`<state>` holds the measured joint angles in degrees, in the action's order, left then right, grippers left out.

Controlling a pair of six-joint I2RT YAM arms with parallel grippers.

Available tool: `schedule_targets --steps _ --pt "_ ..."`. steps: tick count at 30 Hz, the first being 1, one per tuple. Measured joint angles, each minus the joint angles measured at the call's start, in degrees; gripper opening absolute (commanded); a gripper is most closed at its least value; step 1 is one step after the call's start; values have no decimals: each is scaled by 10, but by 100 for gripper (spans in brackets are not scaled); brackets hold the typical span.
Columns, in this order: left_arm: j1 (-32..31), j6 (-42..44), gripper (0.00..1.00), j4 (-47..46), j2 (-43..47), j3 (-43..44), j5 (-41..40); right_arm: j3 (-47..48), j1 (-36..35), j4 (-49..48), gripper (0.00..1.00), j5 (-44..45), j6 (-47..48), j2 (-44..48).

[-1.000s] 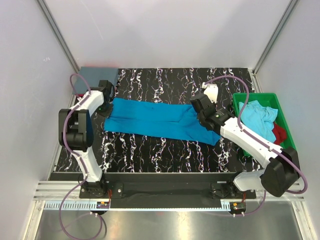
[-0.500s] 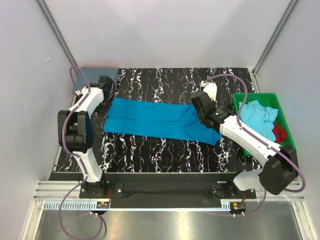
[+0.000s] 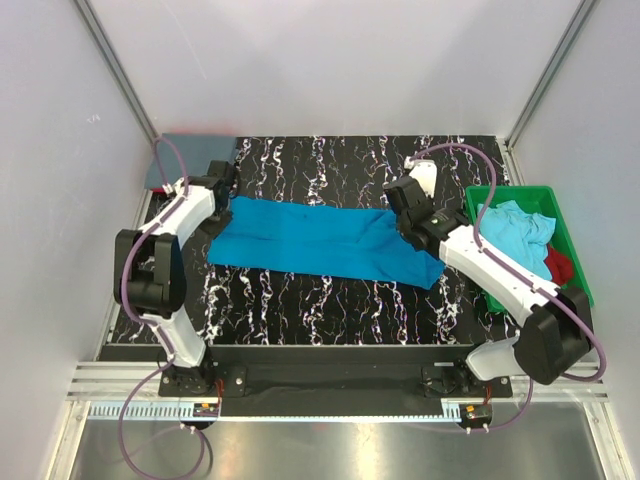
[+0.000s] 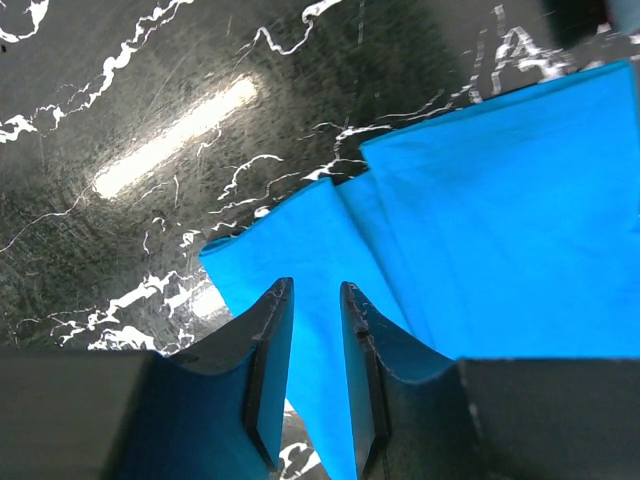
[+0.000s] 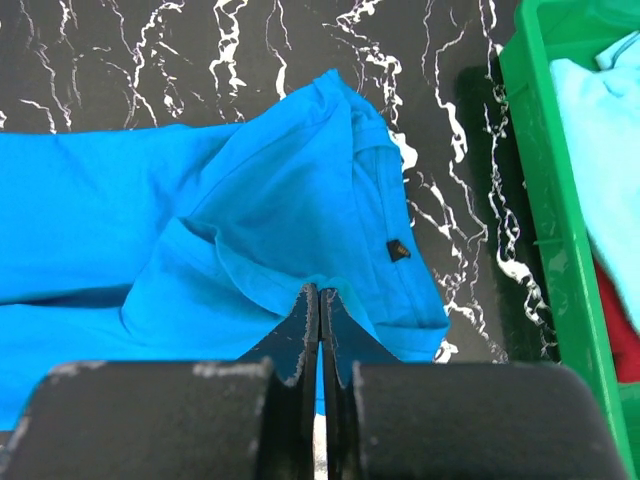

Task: Fold and stack the t-shirts
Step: Fold the tshirt

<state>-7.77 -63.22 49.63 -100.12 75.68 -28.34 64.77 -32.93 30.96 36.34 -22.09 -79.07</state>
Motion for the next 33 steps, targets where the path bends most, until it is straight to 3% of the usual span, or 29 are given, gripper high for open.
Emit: schedule_targets --steps 14,25,33 --pt "6 -3 32 -13 -83 -3 5 3 9 -83 0 -82 155 -115" --pt "6 -9 32 -12 -83 -5 5 -8 10 -213 0 -148 325 -120" --pt "6 -14 32 -12 -84 -21 2 -11 13 -257 0 -166 416 -137"
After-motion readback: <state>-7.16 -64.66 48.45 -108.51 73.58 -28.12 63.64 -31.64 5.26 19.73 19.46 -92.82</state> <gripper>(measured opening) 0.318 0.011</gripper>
